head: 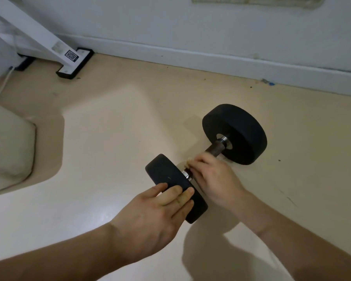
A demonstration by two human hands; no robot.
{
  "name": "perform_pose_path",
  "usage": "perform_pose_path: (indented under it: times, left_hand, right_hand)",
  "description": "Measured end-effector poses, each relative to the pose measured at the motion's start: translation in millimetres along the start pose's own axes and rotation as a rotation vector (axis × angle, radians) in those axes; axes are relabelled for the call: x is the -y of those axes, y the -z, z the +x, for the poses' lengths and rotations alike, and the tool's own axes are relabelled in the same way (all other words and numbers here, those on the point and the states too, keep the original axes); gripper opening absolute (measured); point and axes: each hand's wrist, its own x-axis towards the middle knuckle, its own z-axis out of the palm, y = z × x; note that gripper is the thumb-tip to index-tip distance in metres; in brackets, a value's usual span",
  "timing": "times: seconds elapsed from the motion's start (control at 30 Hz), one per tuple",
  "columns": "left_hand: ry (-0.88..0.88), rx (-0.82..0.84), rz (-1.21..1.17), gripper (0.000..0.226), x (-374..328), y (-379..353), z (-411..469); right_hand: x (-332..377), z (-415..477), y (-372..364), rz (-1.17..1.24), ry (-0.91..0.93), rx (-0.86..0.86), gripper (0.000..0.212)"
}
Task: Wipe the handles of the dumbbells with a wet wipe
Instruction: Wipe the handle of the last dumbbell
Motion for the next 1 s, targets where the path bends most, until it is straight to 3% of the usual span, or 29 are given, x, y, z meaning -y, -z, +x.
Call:
perform_pose_path:
  times: [0.23, 0.37, 0.47, 0.57, 0.7, 0.83, 0.93, 1.0]
  left_hand:
    - [0.042, 0.018, -0.041, 0.04, 3.4, 0.7, -2.3]
    - [0.284, 0.089, -0.136, 0.056, 2.6, 1.4, -9.8]
    - [0.392, 0.151, -0.151, 0.069, -0.3, -0.9, -15.8]
    - [0.373, 0.172, -0.133, 0.073, -1.1, -0.2, -16.1]
    - [0.329, 0.187, -0.099, 0.071, -4.3, 0.4, -14.2]
    - [0.231, 0.124, -0.11, 0.06, -9.9, 3.9, -14.5]
    - [0.197, 0.036, -0.165, 0.056, -3.7, 9.5, -9.0]
    - [0.219, 0.024, -0.185, 0.058, -0.1, 8.0, -7.2]
  right_hand:
    - [-2.9, 11.6, -4.0, 0.09, -0.108, 0.046, 0.018]
    - [-33.3, 11.8, 8.5, -0.033, -0.299, -0.252, 0.018]
    - [-9.4, 2.5, -6.8, 0.015, -0.25, -0.211, 0.025]
    - [0.0, 1.3, -8.9, 0.001, -0.127, -0.122, 0.025]
    - [-27.3, 14.0, 8.2, -0.015, -0.342, -0.297, 0.014]
    - [-4.4, -4.9, 1.0, -0.017, -0.182, -0.049, 0.02]
    - [-29.8, 1.4, 14.3, -0.078, -0.383, -0.184, 0.016]
    - [-18.9, -6.0, 10.0, -0.057, -0.387, -0.188, 0.014]
